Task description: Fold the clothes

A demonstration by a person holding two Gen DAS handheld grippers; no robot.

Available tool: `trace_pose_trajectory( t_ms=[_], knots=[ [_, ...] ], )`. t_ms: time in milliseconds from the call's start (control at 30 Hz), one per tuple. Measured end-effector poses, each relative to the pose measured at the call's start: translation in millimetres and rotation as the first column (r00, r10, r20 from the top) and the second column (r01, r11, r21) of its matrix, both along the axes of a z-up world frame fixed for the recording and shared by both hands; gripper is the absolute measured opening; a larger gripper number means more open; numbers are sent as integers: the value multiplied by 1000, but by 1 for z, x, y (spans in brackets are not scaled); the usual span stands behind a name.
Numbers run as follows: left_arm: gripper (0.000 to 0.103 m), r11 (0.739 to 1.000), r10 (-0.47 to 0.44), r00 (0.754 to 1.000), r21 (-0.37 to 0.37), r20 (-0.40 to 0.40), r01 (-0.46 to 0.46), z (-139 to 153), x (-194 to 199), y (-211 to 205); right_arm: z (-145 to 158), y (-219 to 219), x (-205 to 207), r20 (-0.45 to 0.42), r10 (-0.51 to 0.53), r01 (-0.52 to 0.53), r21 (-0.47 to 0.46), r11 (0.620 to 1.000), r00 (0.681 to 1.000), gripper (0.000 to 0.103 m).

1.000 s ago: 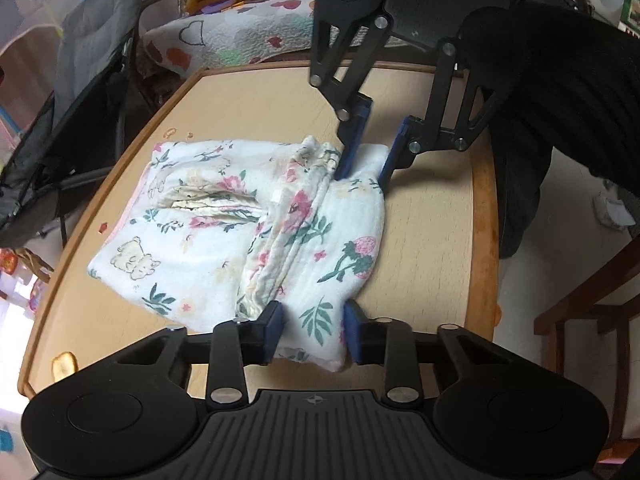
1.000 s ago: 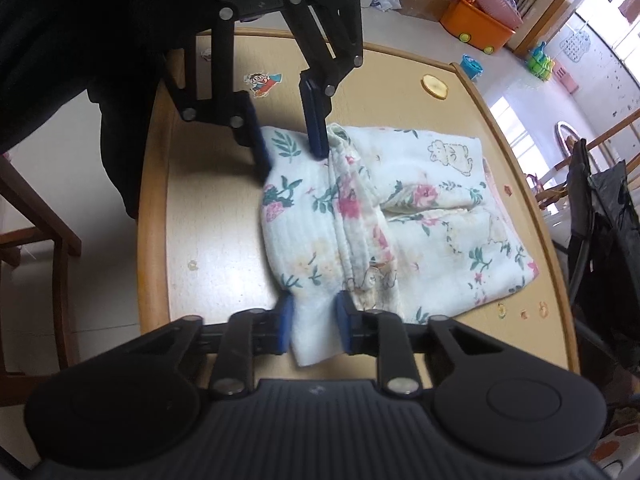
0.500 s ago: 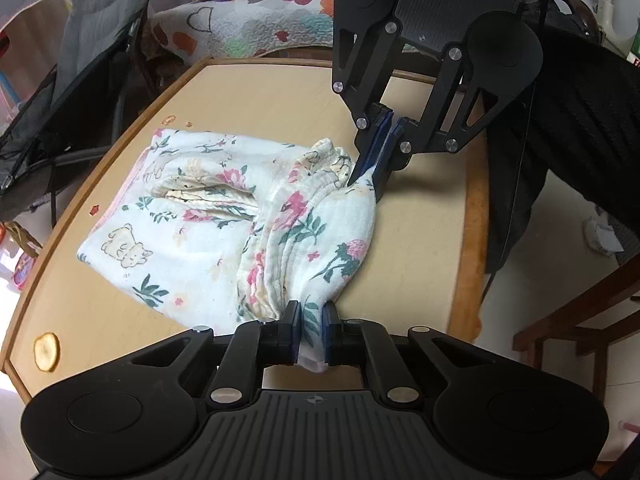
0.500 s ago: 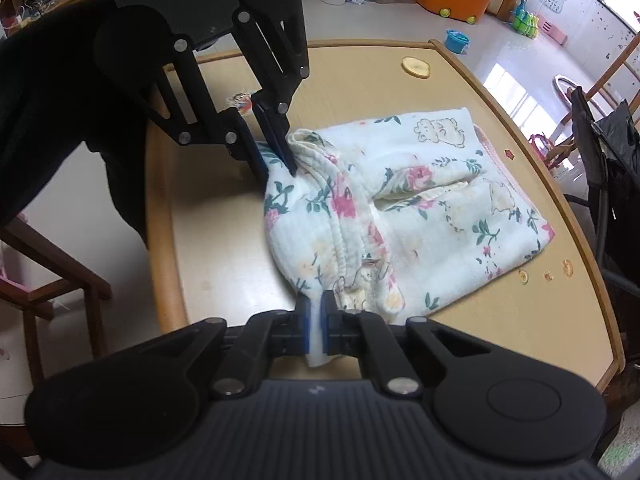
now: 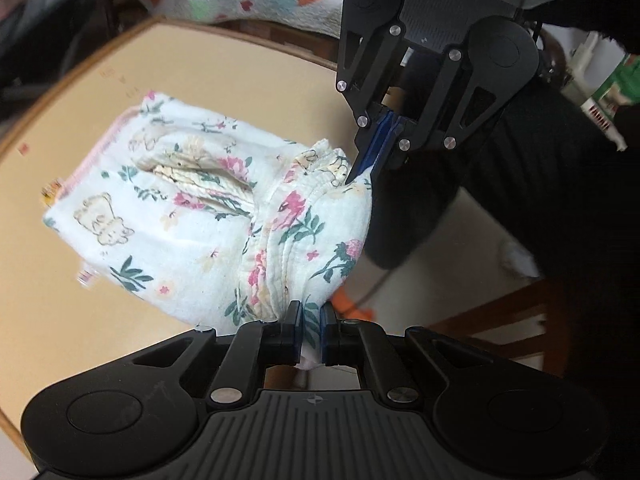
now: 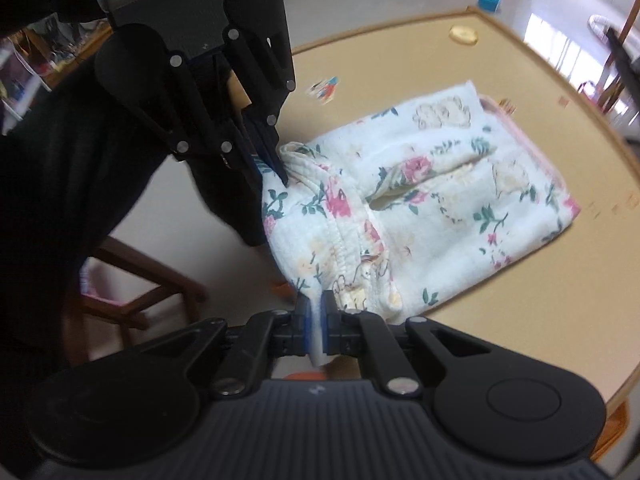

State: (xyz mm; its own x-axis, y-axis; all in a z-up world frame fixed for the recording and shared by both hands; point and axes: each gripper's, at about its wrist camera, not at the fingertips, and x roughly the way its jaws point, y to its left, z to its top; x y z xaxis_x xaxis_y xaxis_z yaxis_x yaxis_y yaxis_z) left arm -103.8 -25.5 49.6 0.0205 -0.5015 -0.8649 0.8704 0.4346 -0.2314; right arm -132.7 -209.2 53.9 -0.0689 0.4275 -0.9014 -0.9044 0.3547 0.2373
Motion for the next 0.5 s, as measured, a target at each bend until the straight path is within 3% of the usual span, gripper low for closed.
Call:
trace_pose_trajectory(
  t_ms=[233,500],
  knots=[
    [9,998,32,989,-43,-143,-39,3,24,6,2,-1,29,-131,-55,55,-1,998,990,6],
    [9,993,73,968,-72,-239,-92,0,47,17,3,-6,65,-228,-106,109,-1,994,968,6]
  ],
)
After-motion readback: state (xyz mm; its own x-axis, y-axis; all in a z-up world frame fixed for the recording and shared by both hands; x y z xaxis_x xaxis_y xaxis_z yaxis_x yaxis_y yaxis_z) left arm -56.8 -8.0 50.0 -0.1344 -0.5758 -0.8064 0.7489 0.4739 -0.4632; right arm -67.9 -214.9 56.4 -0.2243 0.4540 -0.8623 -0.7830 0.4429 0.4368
